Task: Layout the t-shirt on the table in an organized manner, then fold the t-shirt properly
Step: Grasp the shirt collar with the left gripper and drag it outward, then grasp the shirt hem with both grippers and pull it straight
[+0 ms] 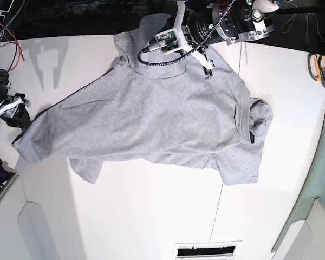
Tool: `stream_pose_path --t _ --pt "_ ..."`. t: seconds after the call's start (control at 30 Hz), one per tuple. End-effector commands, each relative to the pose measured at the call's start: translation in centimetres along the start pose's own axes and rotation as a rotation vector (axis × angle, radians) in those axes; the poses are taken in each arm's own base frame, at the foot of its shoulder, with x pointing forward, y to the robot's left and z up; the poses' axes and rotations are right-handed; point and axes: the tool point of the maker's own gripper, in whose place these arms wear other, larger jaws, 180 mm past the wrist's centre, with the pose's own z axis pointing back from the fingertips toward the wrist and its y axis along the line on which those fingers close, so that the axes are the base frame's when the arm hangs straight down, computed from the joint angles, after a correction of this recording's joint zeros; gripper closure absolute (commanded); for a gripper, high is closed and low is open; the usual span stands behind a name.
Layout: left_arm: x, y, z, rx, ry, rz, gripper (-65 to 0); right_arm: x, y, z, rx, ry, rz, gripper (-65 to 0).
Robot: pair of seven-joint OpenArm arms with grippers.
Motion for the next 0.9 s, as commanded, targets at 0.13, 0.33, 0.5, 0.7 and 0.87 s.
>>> stream_pose_path --t 0.13,0.33,0.5,0.7,0.87 --pt "0.8 -0.6 0.3 -0.025 -0.031 0.005 0.0 4.6 -1.0 0.0 -0.048 -0.096 0.039 -21.5" --pt "0.5 -0.5 0.2 -0.021 -0.011 0.009 -24.8 7.5 -2.8 -0.8 -0.136 -0.171 0.012 -28.0" --pt "0.1 2.7 0.7 0.097 0.001 0.039 -25.4 9.9 -4.7 -2.7 -0.179 -0.223 -0.069 -35.2" --pt "-1.1 11.5 4.1 0.396 -0.028 0.133 -25.4 10.9 -5.6 -5.9 -0.165 -0.211 -0.176 -35.1" --pt "-5.0 18.9 5.4 0.559 -0.004 0.323 -22.0 9.9 -4.2 -9.5 -0.142 -0.129 -0.138 -34.7"
